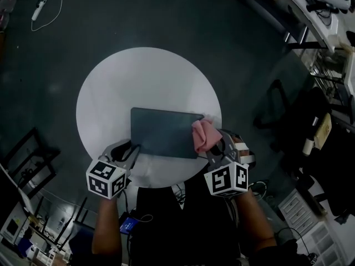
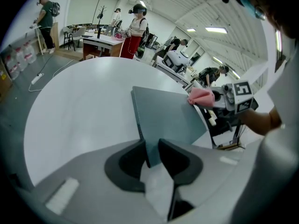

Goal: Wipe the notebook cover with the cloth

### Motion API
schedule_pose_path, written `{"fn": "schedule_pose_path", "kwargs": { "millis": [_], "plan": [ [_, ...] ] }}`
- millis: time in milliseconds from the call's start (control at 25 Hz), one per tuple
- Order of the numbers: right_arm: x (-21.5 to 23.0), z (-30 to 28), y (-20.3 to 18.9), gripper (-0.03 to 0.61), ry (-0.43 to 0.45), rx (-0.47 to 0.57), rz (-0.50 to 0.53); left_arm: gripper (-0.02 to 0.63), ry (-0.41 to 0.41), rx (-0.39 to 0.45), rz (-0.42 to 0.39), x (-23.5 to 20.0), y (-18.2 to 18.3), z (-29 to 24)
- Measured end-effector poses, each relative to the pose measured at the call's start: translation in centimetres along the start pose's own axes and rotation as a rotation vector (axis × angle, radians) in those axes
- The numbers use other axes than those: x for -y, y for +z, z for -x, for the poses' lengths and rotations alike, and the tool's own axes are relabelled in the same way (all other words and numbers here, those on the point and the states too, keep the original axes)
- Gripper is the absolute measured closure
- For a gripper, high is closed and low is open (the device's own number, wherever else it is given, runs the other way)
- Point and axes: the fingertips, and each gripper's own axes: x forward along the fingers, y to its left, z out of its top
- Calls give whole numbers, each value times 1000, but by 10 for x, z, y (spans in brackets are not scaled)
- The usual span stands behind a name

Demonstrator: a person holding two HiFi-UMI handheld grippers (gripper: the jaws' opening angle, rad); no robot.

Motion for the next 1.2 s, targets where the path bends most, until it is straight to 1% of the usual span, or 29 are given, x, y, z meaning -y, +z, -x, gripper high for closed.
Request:
{"fn": "schedule_pose_path", "kwargs": {
  "millis": [120,200,280,400,560,640,760,880,960,1080,1200],
  "plan": [
    [6,11,9,549,-26,12,-8,526,-3,8,-6,1,0,-1],
    [5,17,29,549,-27,59,-12,526,-7,14,-13,2,0,-2],
    [-4,18,59,549,-7,119,-4,526,-7,22,-27,1,0,-1],
    [-28,6,106,549,55,192,28,525,-13,30,-34,0,1,1],
    [-70,-27,150,549,184,247,20,525,-16,31,-33,-3,0,2],
    [-87,-46,164,549,222,242,39,526,-14,34,-34,-5,-3,3],
    [-106,-70,175,549,250,201,82,526,-17,52,-37,-9,-2,5],
    [-118,-88,171,549,271,132,121,526,-18,59,-46,-10,-1,5],
    [-123,-94,167,549,283,103,124,526,-21,64,-47,-10,-2,5],
    [-126,-96,168,549,276,92,133,526,-22,73,-47,-11,-3,8],
    [-125,-94,165,549,278,97,121,526,-20,75,-44,-13,-3,9]
  ]
}}
